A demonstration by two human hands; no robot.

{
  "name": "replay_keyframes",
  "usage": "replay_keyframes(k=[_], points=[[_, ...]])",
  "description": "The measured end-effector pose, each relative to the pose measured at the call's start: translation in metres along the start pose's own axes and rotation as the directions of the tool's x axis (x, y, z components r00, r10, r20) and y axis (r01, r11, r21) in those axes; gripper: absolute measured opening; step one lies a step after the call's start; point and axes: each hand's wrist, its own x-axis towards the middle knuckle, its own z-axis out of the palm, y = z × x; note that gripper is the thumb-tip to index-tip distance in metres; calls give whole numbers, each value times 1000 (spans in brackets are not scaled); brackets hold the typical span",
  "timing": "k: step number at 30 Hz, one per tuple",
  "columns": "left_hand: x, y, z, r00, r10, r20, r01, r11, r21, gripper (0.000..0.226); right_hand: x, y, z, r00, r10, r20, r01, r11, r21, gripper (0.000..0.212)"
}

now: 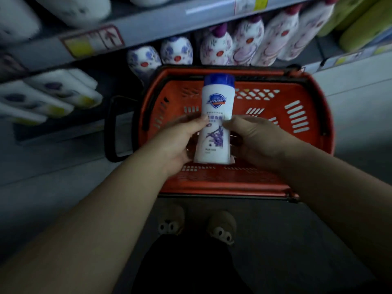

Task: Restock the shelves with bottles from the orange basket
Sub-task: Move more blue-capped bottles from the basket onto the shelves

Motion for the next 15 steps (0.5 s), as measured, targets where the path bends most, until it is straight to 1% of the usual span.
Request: replay_keyframes(k=[5,7,10,12,15], points=[[-100,54,15,993,119,10,-119,993,-19,5,-91,-52,41,995,-81,63,79,997,25,18],[-137,71,19,987,163,6,-163,986,-31,10,-126,-68,57,990,-118,82,116,993,21,22],[-193,95,21,968,252,-7,-252,966,-50,16,-177,-86,83,975,-199,101,197,980,27,19],[-230,109,19,954,299,9,-298,953,-56,19,-209,-97,103,960,-253,117,252,967,24,20],[-286,127,11,926,376,43,-372,925,-78,36,-257,-110,137,934,-326,146,329,944,3,21]])
